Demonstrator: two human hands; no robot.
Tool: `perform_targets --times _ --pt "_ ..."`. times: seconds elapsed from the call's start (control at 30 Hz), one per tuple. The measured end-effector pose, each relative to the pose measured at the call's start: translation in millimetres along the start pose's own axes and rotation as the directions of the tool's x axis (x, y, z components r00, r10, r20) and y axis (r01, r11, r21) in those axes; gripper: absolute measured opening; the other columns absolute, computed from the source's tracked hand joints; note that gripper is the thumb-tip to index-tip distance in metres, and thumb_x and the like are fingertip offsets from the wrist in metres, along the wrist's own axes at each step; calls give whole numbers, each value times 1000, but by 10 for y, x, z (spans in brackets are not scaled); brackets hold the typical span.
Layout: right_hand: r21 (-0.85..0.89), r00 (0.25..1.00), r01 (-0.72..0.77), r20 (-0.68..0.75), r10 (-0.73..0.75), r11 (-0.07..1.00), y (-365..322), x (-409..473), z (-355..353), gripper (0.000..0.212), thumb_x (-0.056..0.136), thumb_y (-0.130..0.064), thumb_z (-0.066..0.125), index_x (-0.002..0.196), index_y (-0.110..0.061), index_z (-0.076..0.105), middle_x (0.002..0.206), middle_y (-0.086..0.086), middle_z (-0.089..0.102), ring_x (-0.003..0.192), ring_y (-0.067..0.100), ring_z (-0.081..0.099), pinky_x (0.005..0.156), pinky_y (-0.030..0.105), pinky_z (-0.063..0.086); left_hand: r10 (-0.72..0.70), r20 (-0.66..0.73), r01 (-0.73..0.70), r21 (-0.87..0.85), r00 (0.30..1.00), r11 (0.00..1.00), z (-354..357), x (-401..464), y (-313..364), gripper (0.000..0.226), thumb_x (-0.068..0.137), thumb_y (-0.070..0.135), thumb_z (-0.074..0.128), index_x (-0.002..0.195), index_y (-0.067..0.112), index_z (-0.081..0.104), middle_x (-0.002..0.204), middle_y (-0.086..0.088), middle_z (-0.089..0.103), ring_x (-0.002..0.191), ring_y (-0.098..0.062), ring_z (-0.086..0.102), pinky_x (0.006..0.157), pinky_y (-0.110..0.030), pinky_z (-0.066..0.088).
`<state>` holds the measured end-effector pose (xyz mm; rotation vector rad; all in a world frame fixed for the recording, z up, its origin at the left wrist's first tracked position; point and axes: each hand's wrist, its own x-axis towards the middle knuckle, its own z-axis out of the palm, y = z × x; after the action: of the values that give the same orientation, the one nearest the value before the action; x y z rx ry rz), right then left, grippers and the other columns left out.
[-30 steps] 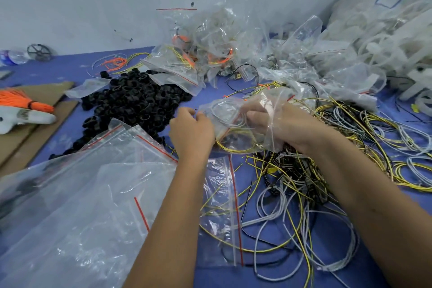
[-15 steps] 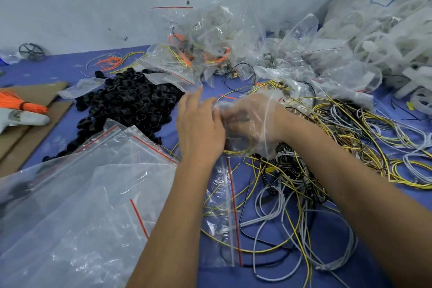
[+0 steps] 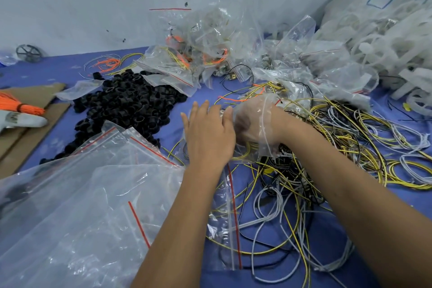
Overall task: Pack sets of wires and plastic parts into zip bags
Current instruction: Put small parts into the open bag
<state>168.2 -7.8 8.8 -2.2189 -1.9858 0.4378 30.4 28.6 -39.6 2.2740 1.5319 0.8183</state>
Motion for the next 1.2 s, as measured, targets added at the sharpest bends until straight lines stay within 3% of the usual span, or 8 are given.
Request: perform_targets --times 0.1,0.2,0.3,0.43,0.53,0.7,1.0,1.2 --pt "26 985 118 -126 -114 993 -81 70 51 20 91 -10 61 103 3 71 98 21 73 94 36 69 75 38 52 106 -289 -168 -200 951 965 -34 -59 135 32 104 36 54 114 10 70 124 -9 65 125 -28 52 111 -36 35" --pt "277 995 101 -54 -90 956 3 132 165 45 98 1 59 143 2 52 143 18 57 124 22 57 99 24 41 171 -437 -298 -242 883 923 -13 -119 276 26 95 33 64 107 10 71 110 -6 62 106 -24 53 94 -26 39" --pt "590 975 195 -31 -219 784 67 74 194 30 91 21 53 117 7 60 105 5 67 91 12 61 80 17 49 173 -395 -296 -276 902 914 47 -149 317 33 92 42 65 109 13 71 112 -5 57 106 -22 51 93 -26 40" --pt "788 961 261 -161 -223 557 131 -46 72 21 91 13 59 105 3 71 96 22 72 82 32 66 72 45 56 118 -367 -232 -282 923 931 71 -127 283 35 95 46 61 108 14 69 112 -4 57 106 -22 52 93 -26 39" --pt "754 955 292 -194 -224 589 249 -102 -77 12 94 -10 69 97 -14 80 94 16 77 84 30 73 79 49 60 39 -346 -154 -313 937 937 76 -105 243 28 100 39 57 108 14 67 112 -3 57 108 -22 53 91 -26 38" --pt "791 985 115 -14 -170 601 441 -178 -215 25 106 -3 48 115 4 70 108 29 73 98 40 73 78 38 64 -59 -224 -17 -323 973 946 107 -93 208 17 103 23 52 109 14 65 110 -4 54 106 -25 52 90 -33 40" --pt "345 929 275 146 -341 897 390 -344 -187 49 79 25 41 87 -12 73 65 -16 65 65 -7 61 66 12 44 -93 -138 59 -237 986 970 78 -46 117 13 101 17 54 105 9 64 106 -4 52 110 -28 51 91 -31 34" --pt "152 976 193 75 -206 969 516 -384 -221 47 78 6 55 60 -34 73 61 -16 65 61 0 57 64 28 47 -109 -129 80 -209 986 975 83 -29 92 16 101 18 54 105 7 65 109 -10 55 110 -30 51 93 -33 35"
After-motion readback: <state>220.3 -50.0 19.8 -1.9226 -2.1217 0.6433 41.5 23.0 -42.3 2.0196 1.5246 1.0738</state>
